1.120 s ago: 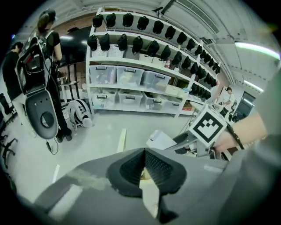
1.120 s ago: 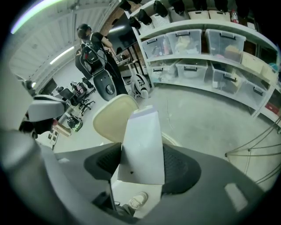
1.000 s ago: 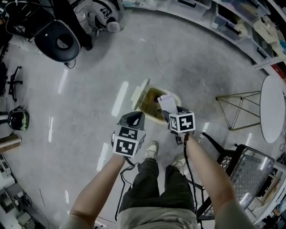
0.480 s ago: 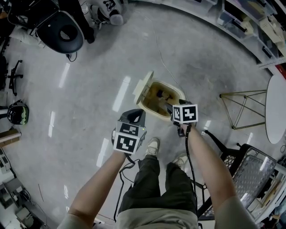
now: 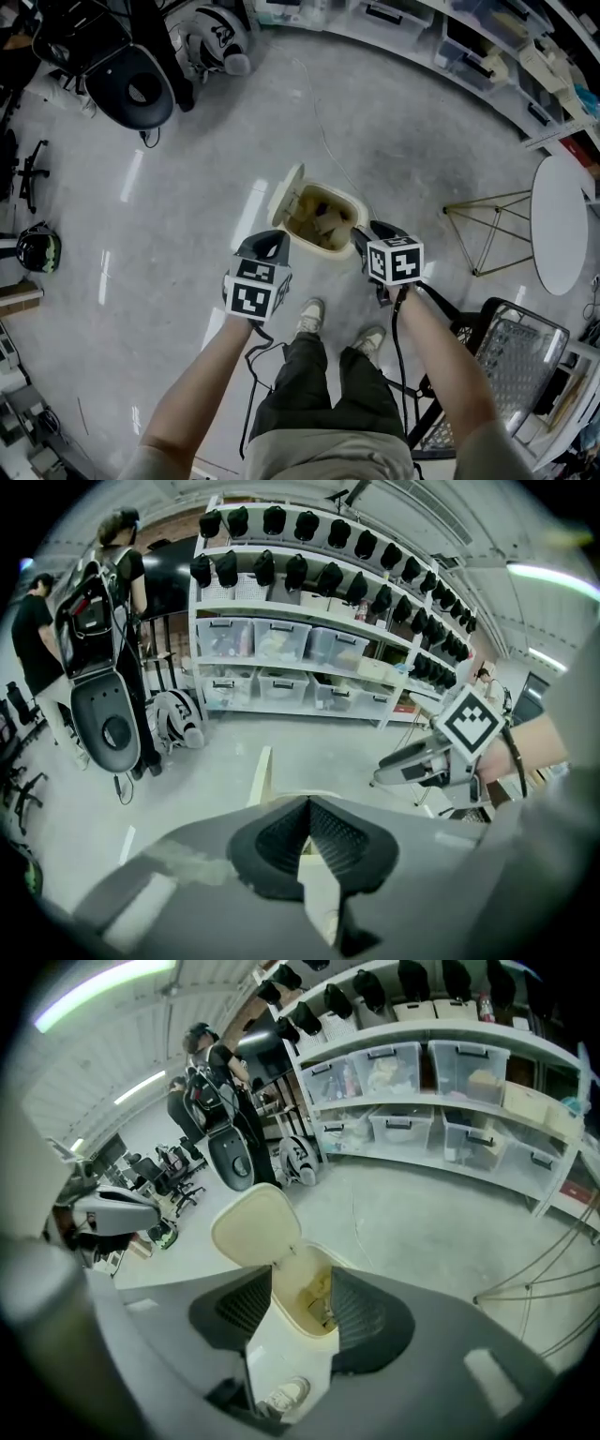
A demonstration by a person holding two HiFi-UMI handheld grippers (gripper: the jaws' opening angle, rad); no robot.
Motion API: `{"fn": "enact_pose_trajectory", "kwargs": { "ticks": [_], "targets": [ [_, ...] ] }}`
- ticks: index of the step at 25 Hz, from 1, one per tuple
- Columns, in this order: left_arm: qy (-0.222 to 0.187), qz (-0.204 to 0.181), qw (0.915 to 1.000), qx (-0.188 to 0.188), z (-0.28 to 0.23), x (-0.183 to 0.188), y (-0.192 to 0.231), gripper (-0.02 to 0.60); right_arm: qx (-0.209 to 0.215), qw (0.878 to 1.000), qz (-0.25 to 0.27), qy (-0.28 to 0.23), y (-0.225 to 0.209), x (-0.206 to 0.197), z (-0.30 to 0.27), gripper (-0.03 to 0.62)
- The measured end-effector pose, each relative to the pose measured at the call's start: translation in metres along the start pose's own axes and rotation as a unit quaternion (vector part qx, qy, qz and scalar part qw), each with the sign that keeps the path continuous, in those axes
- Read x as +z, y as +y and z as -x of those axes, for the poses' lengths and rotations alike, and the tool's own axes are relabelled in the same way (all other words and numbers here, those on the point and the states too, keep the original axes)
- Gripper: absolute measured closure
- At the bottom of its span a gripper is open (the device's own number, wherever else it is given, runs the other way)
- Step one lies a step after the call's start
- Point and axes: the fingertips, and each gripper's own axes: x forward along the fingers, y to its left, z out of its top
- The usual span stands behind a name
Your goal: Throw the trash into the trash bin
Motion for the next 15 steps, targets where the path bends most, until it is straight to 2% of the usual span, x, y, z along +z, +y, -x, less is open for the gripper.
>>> {"fn": "enact_pose_trajectory", "kwargs": {
  "ticks": [8, 15],
  "targets": [
    [-0.052, -0.022, 0.9983, 0.012, 0.053, 0.072, -0.031, 0.580, 0.023, 0.996, 0.008, -0.084, 0.021, 0.056, 0.115, 0.459],
    [-0.112, -0.057, 0.9919, 0.018, 0.107, 0.137, -0.072, 0.580, 0.029, 0.983, 0.006, -0.183, 0.033, 0.105, 0.230, 0.493]
  ]
}}
